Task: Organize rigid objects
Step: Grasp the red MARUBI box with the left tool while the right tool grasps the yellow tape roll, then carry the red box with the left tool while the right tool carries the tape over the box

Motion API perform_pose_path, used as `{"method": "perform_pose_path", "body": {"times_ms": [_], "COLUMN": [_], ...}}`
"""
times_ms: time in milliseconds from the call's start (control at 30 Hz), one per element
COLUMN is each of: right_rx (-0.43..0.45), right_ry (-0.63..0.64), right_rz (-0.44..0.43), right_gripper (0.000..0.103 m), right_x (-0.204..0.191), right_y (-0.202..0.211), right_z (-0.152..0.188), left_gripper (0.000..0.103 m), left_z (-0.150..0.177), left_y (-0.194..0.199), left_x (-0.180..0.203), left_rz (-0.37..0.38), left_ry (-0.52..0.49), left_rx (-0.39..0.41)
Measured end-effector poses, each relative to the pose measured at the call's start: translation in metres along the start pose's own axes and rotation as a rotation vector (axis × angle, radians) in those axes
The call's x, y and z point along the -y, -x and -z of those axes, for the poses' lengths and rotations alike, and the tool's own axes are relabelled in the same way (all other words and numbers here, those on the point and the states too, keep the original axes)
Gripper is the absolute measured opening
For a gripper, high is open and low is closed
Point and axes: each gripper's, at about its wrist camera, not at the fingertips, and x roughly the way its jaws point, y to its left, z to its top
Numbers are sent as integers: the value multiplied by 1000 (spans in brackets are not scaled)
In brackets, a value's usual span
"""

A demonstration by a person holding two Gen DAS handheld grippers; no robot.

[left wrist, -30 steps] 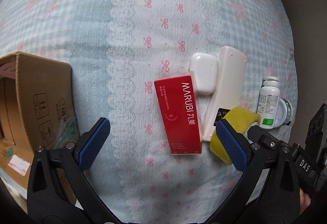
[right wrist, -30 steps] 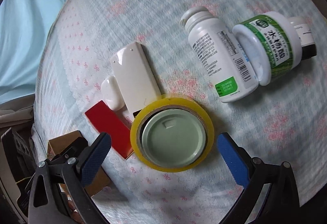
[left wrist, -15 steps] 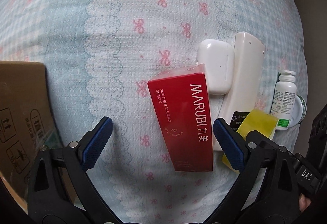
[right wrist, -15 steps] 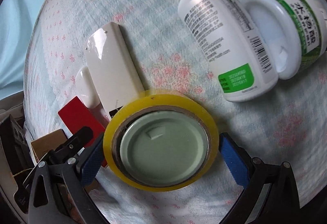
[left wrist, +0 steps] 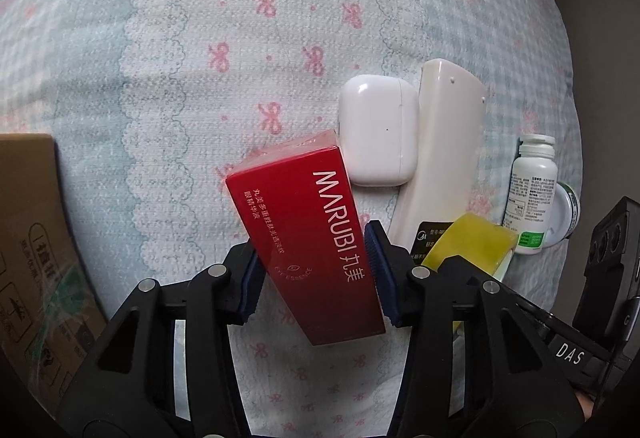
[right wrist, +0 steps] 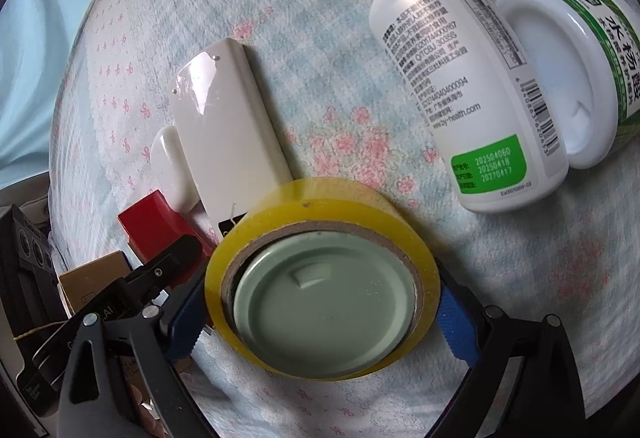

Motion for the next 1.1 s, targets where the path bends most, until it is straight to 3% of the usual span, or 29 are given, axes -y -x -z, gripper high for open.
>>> {"method": "perform_pose_path", "body": {"times_ms": [300, 433, 467, 633, 800, 1100], "right_rx": [46, 71, 79, 125, 161, 216], "right_ry": [29, 34, 39, 78, 156, 383], "right_rz": [4, -14, -20, -53, -53, -20], "right_gripper": [96, 96, 96, 96, 96, 96], "right_x": [-8, -3, -3, -5, -27, -55], "right_y": [18, 37, 42, 66, 88, 171], "right_z": [14, 21, 22, 41, 57, 107], "left_gripper": [37, 37, 37, 37, 37, 37], "left_z": [22, 37, 54, 58, 85, 138], "left_y": [33, 54, 57, 89, 138, 240], "left_x": [15, 17, 9, 15, 15, -2], "left_rz": [-27, -48, -47, -51, -33, -22], "left_ry": [-16, -37, -37, -4, 27, 93], "left_rx": [62, 108, 119, 180, 255, 410]}}
